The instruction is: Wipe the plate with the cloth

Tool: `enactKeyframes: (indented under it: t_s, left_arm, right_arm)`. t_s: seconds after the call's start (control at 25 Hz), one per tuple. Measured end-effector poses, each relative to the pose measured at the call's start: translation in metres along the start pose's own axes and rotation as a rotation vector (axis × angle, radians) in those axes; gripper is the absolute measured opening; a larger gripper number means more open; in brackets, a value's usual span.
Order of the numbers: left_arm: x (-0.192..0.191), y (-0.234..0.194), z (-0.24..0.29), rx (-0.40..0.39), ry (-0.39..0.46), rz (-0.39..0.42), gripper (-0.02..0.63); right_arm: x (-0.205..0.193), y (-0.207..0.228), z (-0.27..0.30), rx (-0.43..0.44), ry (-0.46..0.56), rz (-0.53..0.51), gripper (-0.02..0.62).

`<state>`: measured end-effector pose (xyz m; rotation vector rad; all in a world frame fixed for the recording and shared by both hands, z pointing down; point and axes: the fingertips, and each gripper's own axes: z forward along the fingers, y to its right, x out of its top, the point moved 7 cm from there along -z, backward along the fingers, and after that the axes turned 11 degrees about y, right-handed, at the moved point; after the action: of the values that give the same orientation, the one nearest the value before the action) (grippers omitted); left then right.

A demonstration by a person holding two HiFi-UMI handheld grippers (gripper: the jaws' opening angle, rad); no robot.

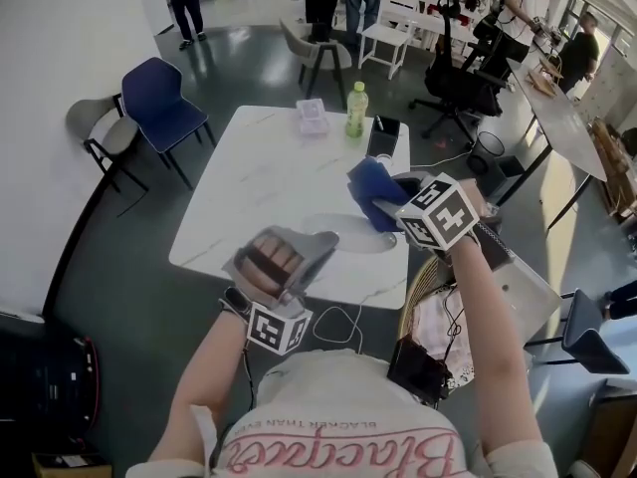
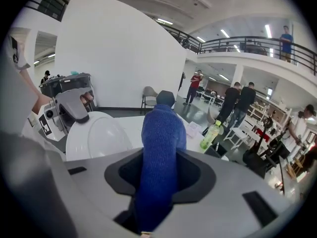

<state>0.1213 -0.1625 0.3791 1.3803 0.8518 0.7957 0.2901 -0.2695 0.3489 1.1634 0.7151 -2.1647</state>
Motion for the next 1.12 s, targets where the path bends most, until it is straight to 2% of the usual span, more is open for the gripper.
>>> enactKeyframes:
  t_s: [0.24, 0.32, 0.52, 0.6, 0.72, 0.88, 1.0, 1.12]
  left_arm:
    - [-0.008, 0.001, -0.004, 0.010, -0.044, -0.044, 0.018]
    - [-0.013, -0.001, -0.005, 0.025, -0.063, -0.112, 0.018]
    - [-0.027, -0.001, -0.008, 0.077, -0.127, -0.359, 0.018]
    - [-0.034, 0.000, -0.007, 0.109, -0.157, -0.518, 0.018]
    - [-0.048, 0.001, -0.008, 0.173, -0.195, -0.831, 0.018]
    - [-0.062, -0.002, -0.012, 0.257, -0.188, -1.195, 0.018]
    - [-0.071, -0.006, -0.015, 0.334, -0.162, -1.410, 0.017]
    - [-0.080, -0.009, -0.017, 0.397, -0.135, -1.591, 0.018]
  right_arm:
    - [-0.020, 0.008, -0.014, -0.079, -0.023, 0.000, 0.133]
    - [-0.023, 0.008, -0.020, -0.106, -0.008, 0.010, 0.133]
    - [-0.015, -0.001, -0.040, -0.174, 0.093, 0.060, 0.133]
    - [-0.011, -0.009, -0.048, -0.200, 0.137, 0.074, 0.133]
    - [-0.007, -0.023, -0.057, -0.222, 0.206, 0.099, 0.133]
    - [-0.007, -0.040, -0.063, -0.264, 0.269, 0.146, 0.133]
    - [-0.014, -0.047, -0.066, -0.311, 0.299, 0.199, 0.133]
    - [-0.016, -0.051, -0.068, -0.312, 0.334, 0.250, 0.133]
